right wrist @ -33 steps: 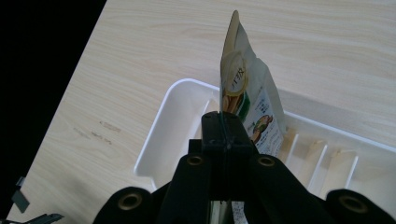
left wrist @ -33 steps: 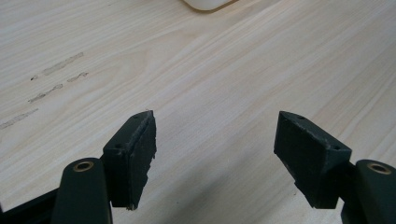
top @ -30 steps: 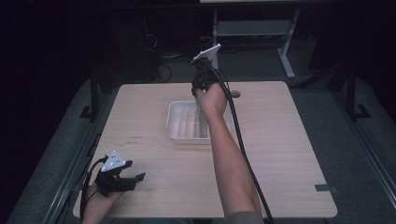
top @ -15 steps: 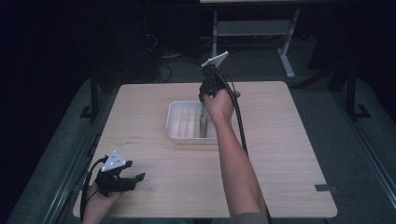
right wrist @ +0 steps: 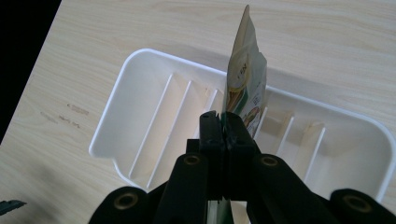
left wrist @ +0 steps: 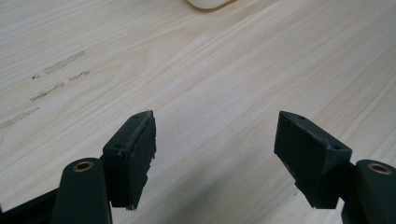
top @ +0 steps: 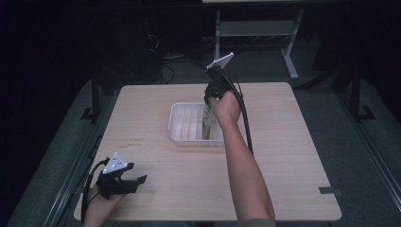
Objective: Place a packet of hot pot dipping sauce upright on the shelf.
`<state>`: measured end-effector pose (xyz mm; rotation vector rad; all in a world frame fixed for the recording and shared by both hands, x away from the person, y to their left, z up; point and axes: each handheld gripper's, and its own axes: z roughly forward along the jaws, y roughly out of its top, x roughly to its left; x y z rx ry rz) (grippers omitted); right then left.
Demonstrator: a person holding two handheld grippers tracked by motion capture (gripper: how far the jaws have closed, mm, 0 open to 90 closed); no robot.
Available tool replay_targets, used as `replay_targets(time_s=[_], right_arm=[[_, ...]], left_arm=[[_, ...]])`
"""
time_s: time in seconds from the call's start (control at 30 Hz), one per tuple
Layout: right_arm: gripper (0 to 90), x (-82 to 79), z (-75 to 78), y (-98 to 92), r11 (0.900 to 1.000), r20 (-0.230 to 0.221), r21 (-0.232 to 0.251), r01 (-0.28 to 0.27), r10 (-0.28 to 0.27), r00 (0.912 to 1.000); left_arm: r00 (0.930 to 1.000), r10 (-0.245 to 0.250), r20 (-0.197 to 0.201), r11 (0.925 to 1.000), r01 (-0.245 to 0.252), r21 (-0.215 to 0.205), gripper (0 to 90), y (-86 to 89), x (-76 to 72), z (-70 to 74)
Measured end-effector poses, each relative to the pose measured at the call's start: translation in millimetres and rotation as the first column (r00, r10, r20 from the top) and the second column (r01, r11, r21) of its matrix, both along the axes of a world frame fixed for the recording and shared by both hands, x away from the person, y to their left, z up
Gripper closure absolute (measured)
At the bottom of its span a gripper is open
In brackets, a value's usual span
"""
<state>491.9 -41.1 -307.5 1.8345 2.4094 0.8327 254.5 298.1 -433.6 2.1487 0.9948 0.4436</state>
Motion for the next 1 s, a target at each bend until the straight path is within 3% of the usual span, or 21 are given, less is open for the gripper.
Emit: replay_targets(time_s=[0.7, 1.0], right_arm=[[81.3, -9.3, -0.8, -13.2, 0.999, 0.009, -0.017, -0.037, 0.037, 0.9993], [79.3, -13.7, 5.4, -21.6, 0.999, 0.020, -0.003, -0.038, 0.038, 0.9991]], left_arm=[[1.0000, 0.005, -0.002, 1.0000, -0.005, 0.002, 28.8, 0.3, 0.2, -0.5], [1.0000, 0.005, -0.001, 1.0000, -0.005, 0.003, 28.8, 0.2, 0.2, -0.7]])
